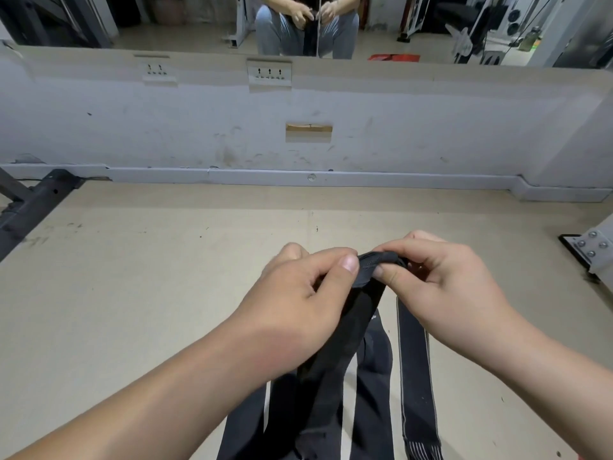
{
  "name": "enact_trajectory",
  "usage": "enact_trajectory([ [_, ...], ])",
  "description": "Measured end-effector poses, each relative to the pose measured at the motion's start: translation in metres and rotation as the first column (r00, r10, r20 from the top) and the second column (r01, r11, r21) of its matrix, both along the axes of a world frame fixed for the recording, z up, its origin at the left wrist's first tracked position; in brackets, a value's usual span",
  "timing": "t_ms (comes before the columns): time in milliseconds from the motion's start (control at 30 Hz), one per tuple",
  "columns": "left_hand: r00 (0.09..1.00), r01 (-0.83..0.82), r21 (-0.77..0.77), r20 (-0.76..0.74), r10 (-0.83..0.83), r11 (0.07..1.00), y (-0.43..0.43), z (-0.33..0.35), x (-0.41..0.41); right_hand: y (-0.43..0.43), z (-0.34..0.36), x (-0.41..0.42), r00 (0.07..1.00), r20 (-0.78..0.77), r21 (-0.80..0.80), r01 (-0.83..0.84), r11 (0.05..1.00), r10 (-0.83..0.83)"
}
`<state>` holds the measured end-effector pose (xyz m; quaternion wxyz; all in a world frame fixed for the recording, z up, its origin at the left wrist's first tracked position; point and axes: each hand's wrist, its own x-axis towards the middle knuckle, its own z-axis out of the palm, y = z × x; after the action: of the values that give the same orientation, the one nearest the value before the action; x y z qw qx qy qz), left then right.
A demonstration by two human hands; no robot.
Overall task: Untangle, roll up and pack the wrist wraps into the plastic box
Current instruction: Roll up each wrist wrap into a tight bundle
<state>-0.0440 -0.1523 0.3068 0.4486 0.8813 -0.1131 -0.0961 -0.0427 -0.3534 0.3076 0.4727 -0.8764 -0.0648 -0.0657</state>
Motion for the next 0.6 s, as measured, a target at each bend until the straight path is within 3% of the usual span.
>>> enact_trajectory([
  [100,0.989,0.027,0.123,0.142,-0.045,0.992,0.003,0.001,0.003,-0.001,-0.003,0.0,0.995,-0.094,0.108,-0.003,0.994,0.013],
  [267,0.981,0.144,0.046,0.127,-0.149,0.988,0.008,-0.002,0.009,0.002,-0.002,-0.002,0.979,-0.181,0.272,-0.041,0.961,0.093],
  [467,0.957,0.056,0.033,0.282,-0.063,0.998,0.003,-0.011,0.011,0.007,-0.001,0.002,0.97,-0.163,0.312,0.222,0.924,-0.178],
  [600,0.962,-0.019,-0.068,0.27,0.037,0.998,0.003,-0.013,0.013,0.011,0.006,-0.002,0.979,-0.148,0.402,0.191,0.895,-0.142],
])
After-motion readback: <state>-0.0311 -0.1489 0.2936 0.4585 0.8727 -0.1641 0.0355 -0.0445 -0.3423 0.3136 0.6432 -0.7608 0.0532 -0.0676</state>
